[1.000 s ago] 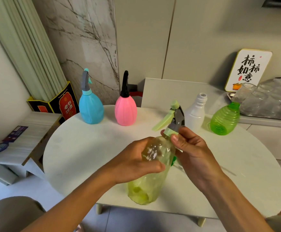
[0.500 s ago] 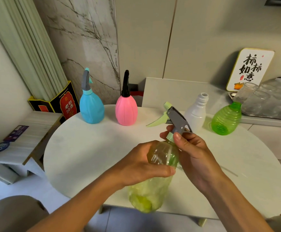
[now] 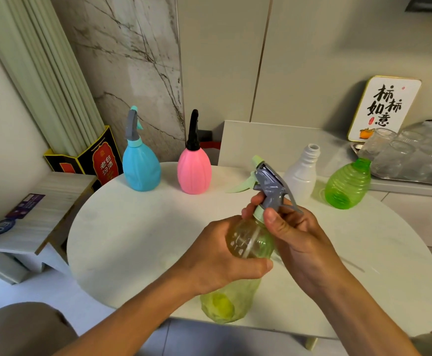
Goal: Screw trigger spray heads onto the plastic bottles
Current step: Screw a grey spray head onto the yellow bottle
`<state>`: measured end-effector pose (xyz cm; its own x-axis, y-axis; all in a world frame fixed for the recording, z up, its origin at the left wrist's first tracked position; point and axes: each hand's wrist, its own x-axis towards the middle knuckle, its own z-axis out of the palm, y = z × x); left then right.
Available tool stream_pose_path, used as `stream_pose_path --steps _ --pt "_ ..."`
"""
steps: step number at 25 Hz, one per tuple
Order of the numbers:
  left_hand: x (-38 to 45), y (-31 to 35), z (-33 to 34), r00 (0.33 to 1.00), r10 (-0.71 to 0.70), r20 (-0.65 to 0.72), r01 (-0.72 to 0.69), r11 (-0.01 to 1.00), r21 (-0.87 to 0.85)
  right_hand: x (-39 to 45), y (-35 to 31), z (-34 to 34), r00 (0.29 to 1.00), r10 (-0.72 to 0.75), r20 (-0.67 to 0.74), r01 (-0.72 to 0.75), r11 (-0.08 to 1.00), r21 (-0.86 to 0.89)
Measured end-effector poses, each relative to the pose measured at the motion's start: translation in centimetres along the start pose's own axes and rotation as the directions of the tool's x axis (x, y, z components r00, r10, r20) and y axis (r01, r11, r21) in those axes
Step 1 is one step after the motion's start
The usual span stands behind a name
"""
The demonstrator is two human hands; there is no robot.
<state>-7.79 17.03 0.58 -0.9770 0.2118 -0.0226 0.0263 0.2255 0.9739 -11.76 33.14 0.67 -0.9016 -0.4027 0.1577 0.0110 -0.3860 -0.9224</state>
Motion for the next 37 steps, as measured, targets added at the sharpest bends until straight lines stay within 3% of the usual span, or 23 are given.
stream_pose_path --steps 3,5,7,9,11,13,17,22,26,28,31,33,37 --pt "0.3 -0.2 0.8 0.990 0.023 -0.142 -0.008 0.994 0.108 -0.1 0.4 0.2 0.995 -0.042 -0.095 0.031 0.993 -0.111" --pt "0.5 -0.2 0.9 0.988 0.014 -0.154 0.004 0.993 0.120 -0.2 0.5 0.2 0.994 -0.058 -0.094 0.043 0.987 -0.153" --pt "0.5 -0.1 0.5 0.998 0.005 -0.057 0.000 0.996 0.084 -0.4 0.0 -0.1 0.998 -0.005 0.056 0.009 0.997 -0.073" --pt "0.4 0.4 -0.2 0.991 -0.007 0.132 0.009 1.000 -0.014 -0.3 -0.7 -0.5 0.980 0.050 0.192 -0.047 0.999 -0.017" --pt "0.3 0.7 -0.8 0.957 -0.017 0.291 0.049 0.993 -0.105 -0.1 -0.6 -0.8 0.968 0.083 0.238 -0.082 0.997 -0.015" --pt "0.5 0.6 -1.0 0.949 -0.045 0.313 0.092 0.986 -0.136 0.1 0.0 -0.5 0.972 0.087 0.216 -0.088 0.996 -0.005" --pt "0.6 0.0 -0.4 0.976 -0.058 0.211 0.099 0.977 -0.188 0.1 0.5 0.2 0.997 0.025 0.076 -0.023 0.999 -0.035" --pt "1.0 -0.1 0.0 0.989 -0.043 0.145 0.065 0.986 -0.152 -0.1 0.3 0.3 0.999 -0.042 0.023 0.045 0.990 -0.133" --pt "1.3 0.0 -0.7 0.993 0.011 0.119 -0.013 1.000 0.011 0.1 -0.8 -0.3 0.982 -0.162 -0.094 0.139 0.967 -0.212" --pt "1.5 -0.2 -0.7 0.998 0.056 0.010 -0.057 0.997 0.061 0.1 -1.0 -0.5 0.990 -0.128 -0.058 0.109 0.962 -0.250" --pt "2.0 -0.8 -0.9 0.982 0.061 -0.177 -0.055 0.998 0.038 -0.2 -0.1 -0.2 0.999 0.036 0.039 -0.018 0.922 -0.386" --pt "2.2 -1.1 -1.0 0.975 0.061 -0.216 -0.055 0.998 0.033 -0.3 0.5 0.3 0.995 0.102 0.000 -0.091 0.882 -0.462" --pt "2.3 -1.1 -1.0 0.973 0.087 -0.213 -0.089 0.996 0.000 1.3 0.6 1.5 0.985 0.010 -0.171 -0.125 0.726 -0.676"
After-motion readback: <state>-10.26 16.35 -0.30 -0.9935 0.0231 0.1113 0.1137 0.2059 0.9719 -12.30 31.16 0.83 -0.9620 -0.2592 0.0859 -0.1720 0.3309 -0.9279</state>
